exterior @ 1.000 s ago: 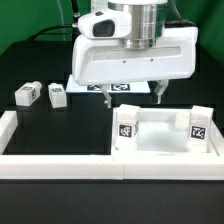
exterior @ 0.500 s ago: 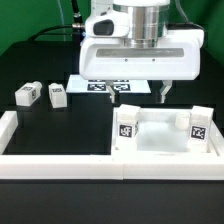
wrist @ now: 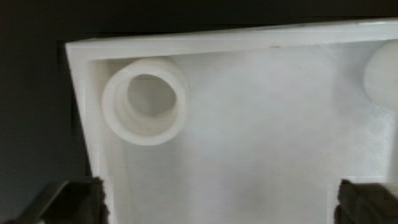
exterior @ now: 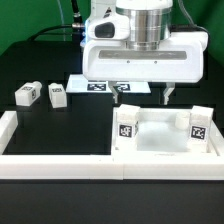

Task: Assemble square table

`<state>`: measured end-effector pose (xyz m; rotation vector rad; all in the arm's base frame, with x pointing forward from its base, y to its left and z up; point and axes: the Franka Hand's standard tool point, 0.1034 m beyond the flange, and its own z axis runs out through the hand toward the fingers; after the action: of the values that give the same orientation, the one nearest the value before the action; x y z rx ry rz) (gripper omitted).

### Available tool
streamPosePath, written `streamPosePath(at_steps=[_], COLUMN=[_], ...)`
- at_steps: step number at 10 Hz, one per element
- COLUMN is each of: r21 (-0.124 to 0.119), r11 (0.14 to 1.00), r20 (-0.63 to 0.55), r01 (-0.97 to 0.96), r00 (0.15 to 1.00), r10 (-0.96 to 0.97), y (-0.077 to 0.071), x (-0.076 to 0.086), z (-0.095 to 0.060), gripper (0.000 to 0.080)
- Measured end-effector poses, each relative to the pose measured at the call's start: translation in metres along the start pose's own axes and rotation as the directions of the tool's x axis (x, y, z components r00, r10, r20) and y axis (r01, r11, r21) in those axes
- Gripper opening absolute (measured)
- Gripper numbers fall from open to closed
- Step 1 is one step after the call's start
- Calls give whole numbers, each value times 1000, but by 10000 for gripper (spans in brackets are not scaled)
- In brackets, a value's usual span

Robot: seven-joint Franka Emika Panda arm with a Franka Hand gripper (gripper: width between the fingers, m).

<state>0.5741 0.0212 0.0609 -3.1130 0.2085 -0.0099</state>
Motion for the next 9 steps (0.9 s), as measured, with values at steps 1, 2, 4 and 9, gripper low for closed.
streamPosePath(at_steps=[1, 2, 4, 9], r21=[-5, -3, -1, 8], r11=[998, 997, 996, 999], r20=[-4, 1, 3, 0], r01=[55, 82, 85, -43], r00=[998, 997, 996, 999], r10=[-55, -82, -85, 43], y=[-2, -7, -9, -22], x=[-2, -5, -7, -8], z=[2, 4, 5, 5], gripper=[649, 649, 649, 649])
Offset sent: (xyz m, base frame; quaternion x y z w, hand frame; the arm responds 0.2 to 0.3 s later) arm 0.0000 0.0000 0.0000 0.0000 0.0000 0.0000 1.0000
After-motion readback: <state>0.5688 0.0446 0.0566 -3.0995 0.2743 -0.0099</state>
